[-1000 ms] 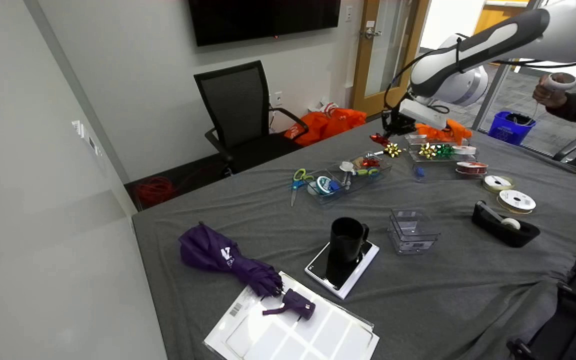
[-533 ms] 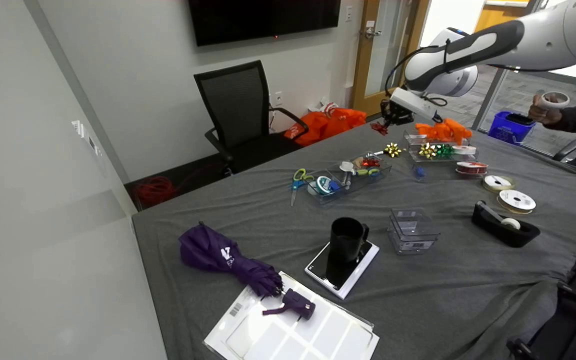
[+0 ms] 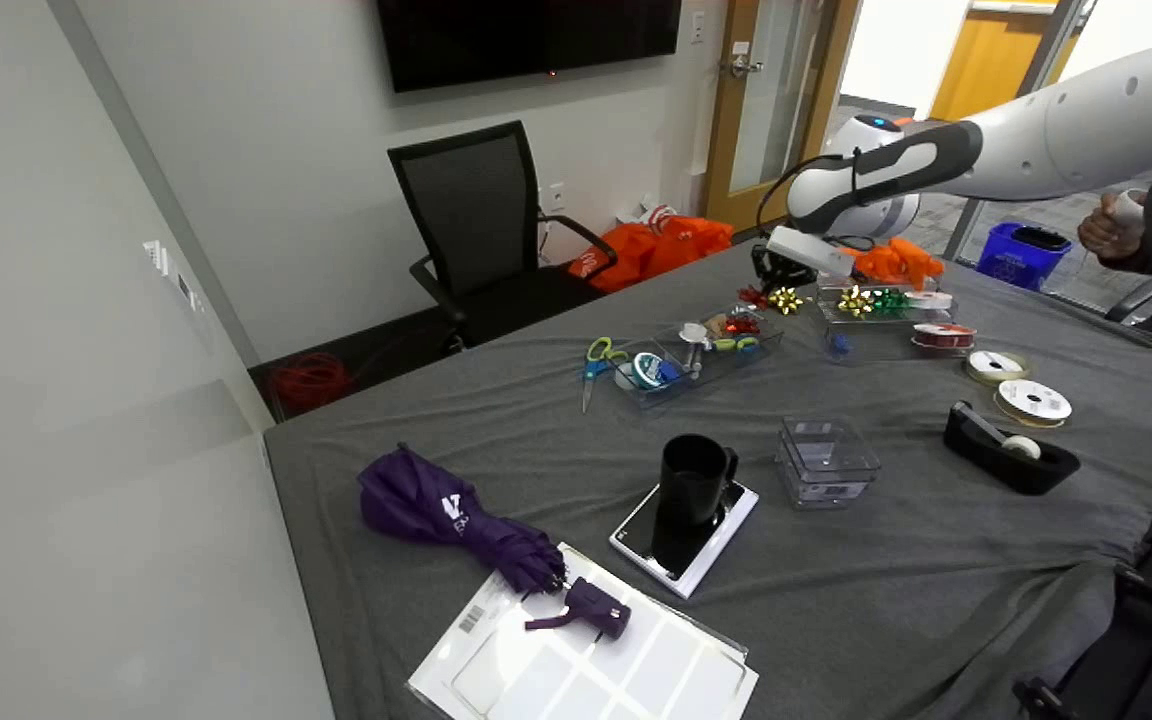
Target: Remove the red ribbons from the bottom compartment of the clear case on the right and put them in the right compartment of the clear case on the left
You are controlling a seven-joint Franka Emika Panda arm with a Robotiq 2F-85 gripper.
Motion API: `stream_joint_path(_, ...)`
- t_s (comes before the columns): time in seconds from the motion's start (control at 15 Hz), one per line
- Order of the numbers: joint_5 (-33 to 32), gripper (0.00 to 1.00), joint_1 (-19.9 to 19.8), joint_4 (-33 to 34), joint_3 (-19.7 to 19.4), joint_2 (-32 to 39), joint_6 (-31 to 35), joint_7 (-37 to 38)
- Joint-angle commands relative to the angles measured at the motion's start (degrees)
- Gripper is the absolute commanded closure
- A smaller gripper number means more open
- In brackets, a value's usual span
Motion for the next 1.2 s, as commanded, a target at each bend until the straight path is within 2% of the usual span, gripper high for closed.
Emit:
stream_joint_path(0.0,0.10,1.00,-1.58,2.26,2.39,2.79,-0.02,-4.69)
stream_joint_path(0.4,1.84,1.00,-2.94,0.46,5.95,2.93,3.81,-10.08)
stream_joint_path(0.47,1.68,0.74,-2.95,0.10,5.88,2.68,3.46,-10.05)
stream_joint_path(0.6,1.00,0.68,-2.81,-1.29,5.30,1.77,3.25,-10.54)
stream_joint_path(0.8,0.42,0.44,-3.12,-4.53,4.99,-0.72,3.32,-12.83)
stream_joint_path(1.13,0.34,0.11,-4.77,-12.05,5.31,-6.26,5.19,-19.40)
